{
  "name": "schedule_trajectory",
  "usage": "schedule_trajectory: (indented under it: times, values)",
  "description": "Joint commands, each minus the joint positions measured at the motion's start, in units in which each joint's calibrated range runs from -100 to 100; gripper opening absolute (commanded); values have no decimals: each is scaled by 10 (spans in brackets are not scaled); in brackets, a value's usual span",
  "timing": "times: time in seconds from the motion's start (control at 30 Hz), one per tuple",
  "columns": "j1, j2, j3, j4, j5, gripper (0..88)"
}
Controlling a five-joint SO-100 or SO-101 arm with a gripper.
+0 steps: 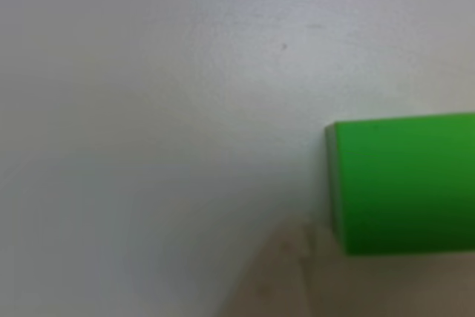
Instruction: Pick up green cube and drop it in the blue box
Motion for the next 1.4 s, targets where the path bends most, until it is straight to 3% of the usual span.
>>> schedule_trajectory:
  times: [0.0, 1.37]
  values:
    - [-5, -7, -43, -8, -1, 299]
    - [-11, 56, -95, -8, -4, 299]
